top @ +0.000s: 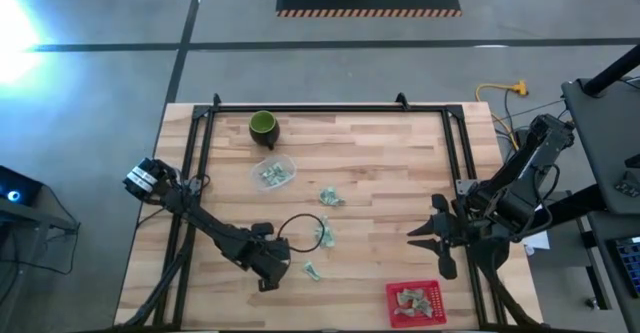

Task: Pick and place items into bin
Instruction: Put the green stevia packet into the transparent bin

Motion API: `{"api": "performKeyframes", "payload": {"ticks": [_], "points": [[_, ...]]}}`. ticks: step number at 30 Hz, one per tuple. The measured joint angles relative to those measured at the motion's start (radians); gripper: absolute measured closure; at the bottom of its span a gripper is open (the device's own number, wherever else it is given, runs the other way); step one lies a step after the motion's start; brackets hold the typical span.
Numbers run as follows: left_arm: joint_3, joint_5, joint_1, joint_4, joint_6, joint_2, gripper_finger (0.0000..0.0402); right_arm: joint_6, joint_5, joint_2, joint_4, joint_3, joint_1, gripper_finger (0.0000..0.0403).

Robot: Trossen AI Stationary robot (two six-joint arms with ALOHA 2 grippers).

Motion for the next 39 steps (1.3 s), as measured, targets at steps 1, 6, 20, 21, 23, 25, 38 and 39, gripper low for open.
{"api": "performKeyframes", "payload": {"ticks": [1, 6, 20, 21, 23, 25, 38, 39], "points": [[0.000, 0.000, 0.000, 0.000, 0.000, -0.002, 0.0323, 0.000, 0.004, 0.000, 0.000, 0.000, 0.000, 0.0330], [0.005, -0.007, 0.000, 0.000, 0.000, -0.015, 0.0351, 0.000, 0.018, 0.000, 0.000, 0.000, 0.000, 0.0332], [0.018, -0.069, 0.005, 0.003, 0.001, -0.061, 0.0389, 0.010, 0.018, 0.000, 0.002, 0.000, 0.000, 0.0335], [0.024, -0.072, 0.005, 0.005, 0.005, -0.062, 0.0389, 0.012, 0.018, 0.000, 0.002, 0.000, 0.000, 0.0334], [0.040, -0.088, 0.008, 0.006, 0.021, -0.063, 0.0389, 0.013, 0.018, 0.000, 0.002, 0.000, 0.000, 0.0333], [0.058, -0.110, 0.015, 0.005, 0.055, -0.067, 0.0389, 0.015, 0.018, 0.000, 0.002, 0.000, 0.000, 0.0333], [0.134, -0.263, 0.216, -0.046, 0.357, -0.207, 0.0389, 0.034, 0.019, 0.000, 0.002, 0.000, 0.000, 0.0335], [0.134, -0.275, 0.237, -0.051, 0.382, -0.223, 0.0389, 0.034, 0.025, 0.000, 0.002, 0.000, 0.000, 0.0336]]}}
